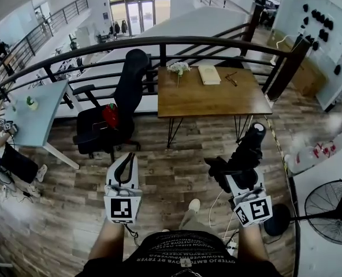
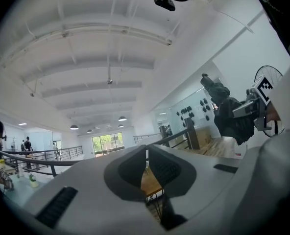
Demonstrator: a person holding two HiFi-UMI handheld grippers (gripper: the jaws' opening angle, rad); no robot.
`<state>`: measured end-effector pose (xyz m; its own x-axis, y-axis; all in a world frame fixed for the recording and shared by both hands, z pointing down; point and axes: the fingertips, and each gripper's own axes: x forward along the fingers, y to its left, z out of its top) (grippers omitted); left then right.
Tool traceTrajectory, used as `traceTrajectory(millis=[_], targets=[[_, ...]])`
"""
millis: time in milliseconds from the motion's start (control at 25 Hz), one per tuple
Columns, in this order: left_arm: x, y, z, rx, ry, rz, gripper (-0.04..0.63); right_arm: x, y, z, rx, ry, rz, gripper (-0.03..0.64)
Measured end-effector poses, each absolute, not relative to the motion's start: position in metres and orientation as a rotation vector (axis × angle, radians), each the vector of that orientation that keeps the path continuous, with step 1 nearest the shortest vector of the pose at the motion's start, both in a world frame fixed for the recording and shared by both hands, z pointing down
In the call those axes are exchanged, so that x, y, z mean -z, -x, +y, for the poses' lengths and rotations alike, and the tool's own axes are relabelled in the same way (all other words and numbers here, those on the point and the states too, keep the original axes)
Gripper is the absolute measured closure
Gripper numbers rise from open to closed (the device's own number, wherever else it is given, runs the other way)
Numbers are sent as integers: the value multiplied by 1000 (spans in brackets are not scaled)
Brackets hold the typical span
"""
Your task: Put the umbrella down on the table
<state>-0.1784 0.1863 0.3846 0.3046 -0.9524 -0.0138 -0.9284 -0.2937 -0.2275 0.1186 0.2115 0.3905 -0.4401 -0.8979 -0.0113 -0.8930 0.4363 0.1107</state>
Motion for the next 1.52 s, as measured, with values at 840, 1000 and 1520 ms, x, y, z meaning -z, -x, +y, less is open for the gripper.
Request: traceTrajectory(millis=[840, 1000, 1520], targets=[[-360, 80, 28, 159, 2314, 1785, 557, -376, -193, 35, 216, -1462, -2702, 342], [-362, 62, 20, 160, 2301, 1788, 557, -376, -209, 17, 230, -1435, -2700, 342], [-356, 78, -3, 155, 2250, 1866, 557, -371, -203, -23, 199, -1430, -2744, 342]])
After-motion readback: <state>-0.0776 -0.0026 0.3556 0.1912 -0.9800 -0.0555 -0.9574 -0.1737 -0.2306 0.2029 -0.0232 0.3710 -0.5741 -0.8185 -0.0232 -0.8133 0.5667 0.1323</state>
